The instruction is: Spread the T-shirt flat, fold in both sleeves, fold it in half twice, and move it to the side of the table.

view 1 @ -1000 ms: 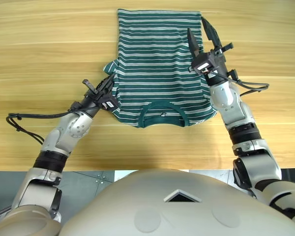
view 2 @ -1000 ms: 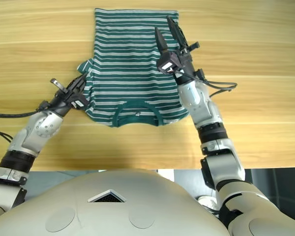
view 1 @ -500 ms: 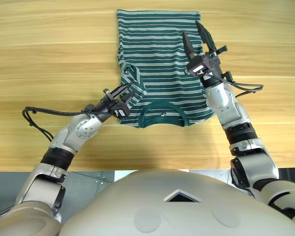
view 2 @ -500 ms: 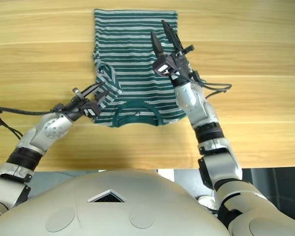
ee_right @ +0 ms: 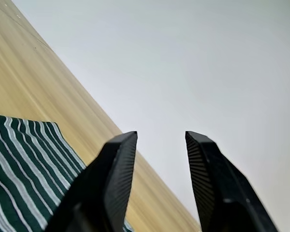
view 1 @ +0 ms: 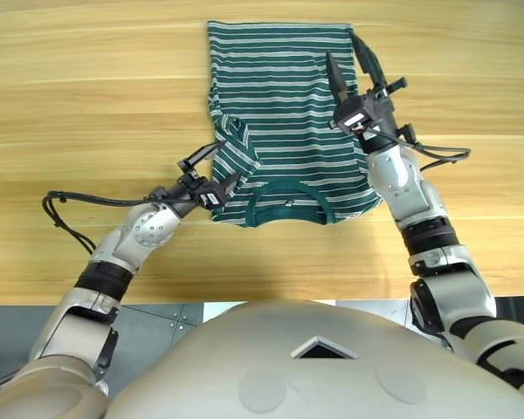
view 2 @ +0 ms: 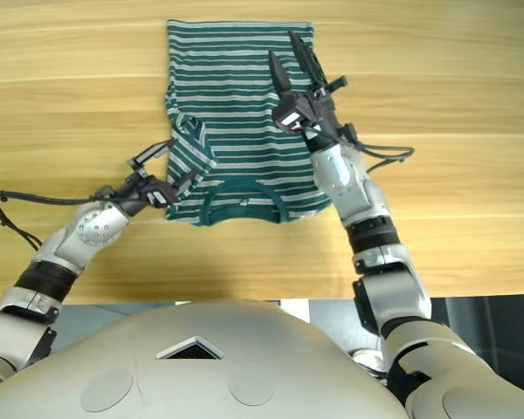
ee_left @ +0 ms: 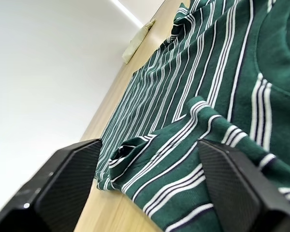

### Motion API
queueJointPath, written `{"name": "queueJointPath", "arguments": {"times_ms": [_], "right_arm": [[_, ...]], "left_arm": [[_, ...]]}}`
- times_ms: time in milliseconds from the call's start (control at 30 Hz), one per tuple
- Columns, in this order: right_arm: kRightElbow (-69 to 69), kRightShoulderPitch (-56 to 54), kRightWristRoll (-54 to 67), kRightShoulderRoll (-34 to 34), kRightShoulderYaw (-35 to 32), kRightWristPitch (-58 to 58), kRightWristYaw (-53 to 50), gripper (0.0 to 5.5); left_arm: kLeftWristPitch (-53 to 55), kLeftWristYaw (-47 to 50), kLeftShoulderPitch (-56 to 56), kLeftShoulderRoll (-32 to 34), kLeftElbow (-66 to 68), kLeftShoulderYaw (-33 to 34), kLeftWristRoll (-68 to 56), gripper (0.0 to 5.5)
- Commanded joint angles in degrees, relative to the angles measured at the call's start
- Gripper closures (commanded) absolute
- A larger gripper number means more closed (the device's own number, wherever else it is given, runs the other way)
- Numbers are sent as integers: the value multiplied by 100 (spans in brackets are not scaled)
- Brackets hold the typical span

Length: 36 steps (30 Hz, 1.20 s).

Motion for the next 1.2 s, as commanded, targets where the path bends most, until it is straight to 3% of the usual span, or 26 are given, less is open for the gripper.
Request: {"name": "queueJointPath", "arguments": {"times_ms": [33, 200, 333, 467, 633, 900, 1200], "right_arm": [[-805, 467, 167, -777, -796, 65, 37, 367], [-1746, 2273, -379, -2280, -1981, 259, 516, 367], [-2606, 4338, -1066, -2661, -1806, 565, 1438, 367], [-3148, 5165, -1044, -2498, -1411, 892, 2122, 367], [-2556, 4450, -1245, -2445, -968, 1214, 2339, 367], [-1097, 2728, -1693, -2292, -334, 1241, 1553, 367], [-448, 2136, -1736, -2194, 394, 1130, 1153, 367]], "left_arm": [[143, -119, 617, 454, -7, 242, 136, 134], [-466, -157, 843, 456, -1614, 838, -746, 130], [-812, -764, 895, 444, -2377, 614, -1776, 130], [-874, -1264, 914, 474, -2577, 580, -2215, 130], [-881, -1479, 1104, 343, -2667, 735, -2378, 130], [-841, -1497, 1304, 41, -2577, 939, -2185, 130], [-857, -1605, 1339, -151, -2472, 961, -2106, 130]]}}
